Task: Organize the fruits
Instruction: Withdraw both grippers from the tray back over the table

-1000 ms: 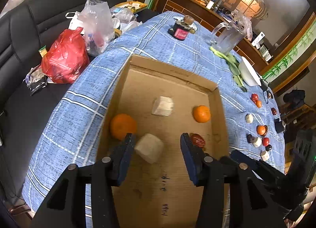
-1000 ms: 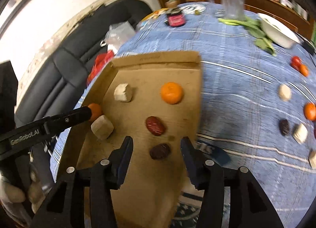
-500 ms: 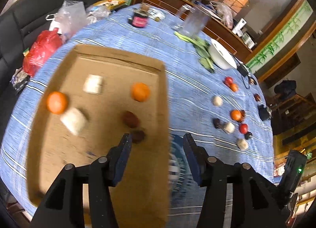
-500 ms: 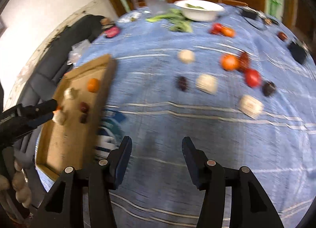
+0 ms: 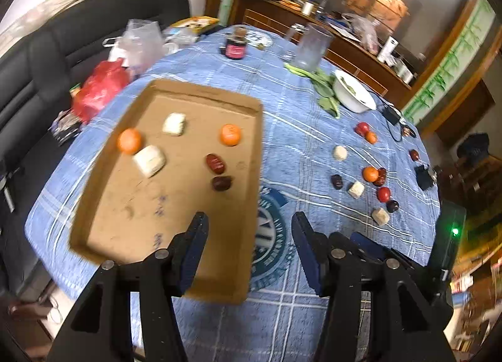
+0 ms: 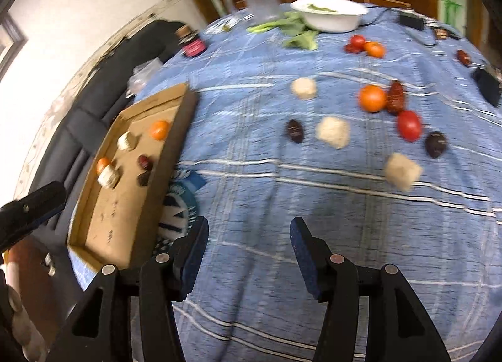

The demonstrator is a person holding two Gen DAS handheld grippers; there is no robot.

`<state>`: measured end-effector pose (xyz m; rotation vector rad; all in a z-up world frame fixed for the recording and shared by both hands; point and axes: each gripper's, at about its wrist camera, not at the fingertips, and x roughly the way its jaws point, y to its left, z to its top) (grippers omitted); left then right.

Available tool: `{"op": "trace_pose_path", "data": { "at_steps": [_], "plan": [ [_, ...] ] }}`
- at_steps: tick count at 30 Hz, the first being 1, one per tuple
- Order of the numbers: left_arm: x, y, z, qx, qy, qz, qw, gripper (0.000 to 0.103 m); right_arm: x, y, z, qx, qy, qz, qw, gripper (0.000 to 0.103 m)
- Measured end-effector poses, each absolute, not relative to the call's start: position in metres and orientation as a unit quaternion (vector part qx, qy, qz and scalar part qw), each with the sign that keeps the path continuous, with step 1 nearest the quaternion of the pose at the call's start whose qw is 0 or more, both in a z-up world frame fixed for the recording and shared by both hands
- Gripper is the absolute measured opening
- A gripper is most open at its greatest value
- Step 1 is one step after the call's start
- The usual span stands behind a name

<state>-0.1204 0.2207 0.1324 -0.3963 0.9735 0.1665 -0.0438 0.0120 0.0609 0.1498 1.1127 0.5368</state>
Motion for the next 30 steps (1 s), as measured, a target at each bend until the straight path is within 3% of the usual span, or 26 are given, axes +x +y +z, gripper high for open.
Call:
{"op": "trace_pose_path", "data": {
  "at_steps": [13, 18, 30],
  "plan": [
    [-0.152, 0.241, 0.122, -0.249, 0.448, 0.109, 0.852, 0.055, -0.059, 0.044, 0.055, 0.016, 0.525, 0.301, 0.796, 0.062],
    [-0.137, 0.225, 0.114, -0.252, 0.442, 0.081, 0.857, 0.065, -0.048, 0.006, 0.059, 0.039, 0.519, 0.263, 0.812, 0.062],
    [-0.081, 0.148, 0.077, -0.232, 0.506, -0.013, 0.831, 0.065, -0.027, -0.122, 0.042, 0.087, 0.529, 0.124, 0.835, 0.061]
  ]
}}
